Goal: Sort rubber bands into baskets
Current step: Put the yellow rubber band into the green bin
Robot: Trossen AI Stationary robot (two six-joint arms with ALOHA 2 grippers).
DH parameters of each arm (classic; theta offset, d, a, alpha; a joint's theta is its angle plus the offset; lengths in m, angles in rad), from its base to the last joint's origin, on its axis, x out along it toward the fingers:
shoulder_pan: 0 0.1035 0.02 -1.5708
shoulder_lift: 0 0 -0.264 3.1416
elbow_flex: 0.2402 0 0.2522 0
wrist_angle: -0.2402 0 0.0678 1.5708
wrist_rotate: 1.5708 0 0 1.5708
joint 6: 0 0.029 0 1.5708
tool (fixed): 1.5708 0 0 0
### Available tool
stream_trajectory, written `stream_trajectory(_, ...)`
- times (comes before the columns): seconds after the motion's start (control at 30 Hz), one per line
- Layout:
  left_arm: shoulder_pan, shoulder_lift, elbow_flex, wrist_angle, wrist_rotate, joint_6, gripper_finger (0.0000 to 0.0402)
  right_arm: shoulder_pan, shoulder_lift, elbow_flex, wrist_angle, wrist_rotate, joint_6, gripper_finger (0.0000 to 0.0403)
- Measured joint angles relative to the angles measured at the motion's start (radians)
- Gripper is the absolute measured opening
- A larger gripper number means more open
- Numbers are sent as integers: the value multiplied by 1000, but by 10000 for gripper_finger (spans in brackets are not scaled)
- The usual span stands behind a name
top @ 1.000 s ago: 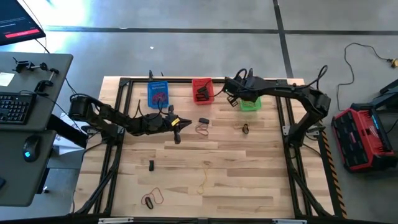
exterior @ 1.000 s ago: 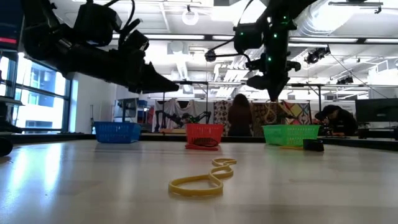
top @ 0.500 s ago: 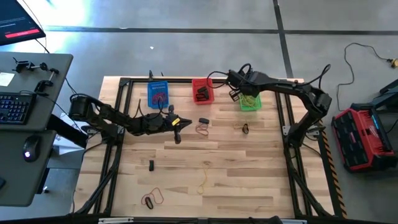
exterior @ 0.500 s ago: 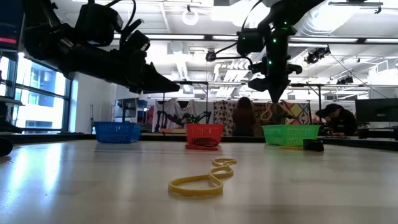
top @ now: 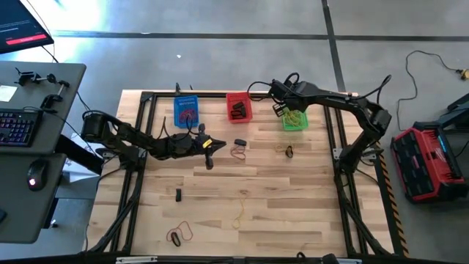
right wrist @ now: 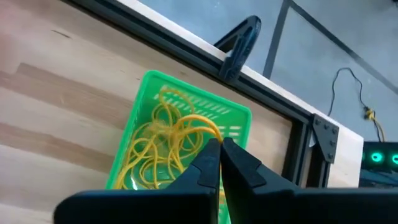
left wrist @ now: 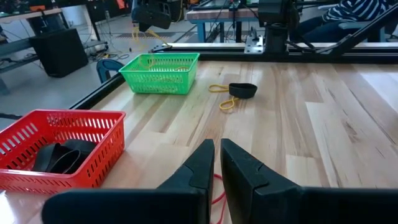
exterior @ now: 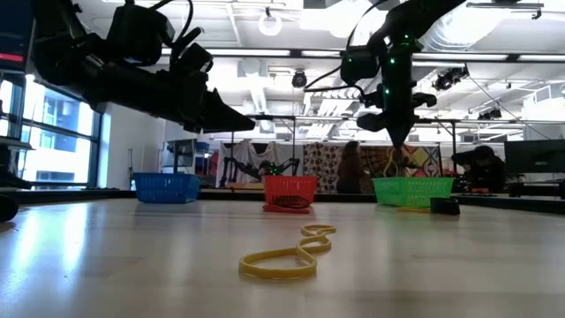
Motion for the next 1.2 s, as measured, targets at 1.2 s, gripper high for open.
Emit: stream_trajectory(1.2,6,0,0,5,0,1,19,-175,20,-392,452,-289,55,0)
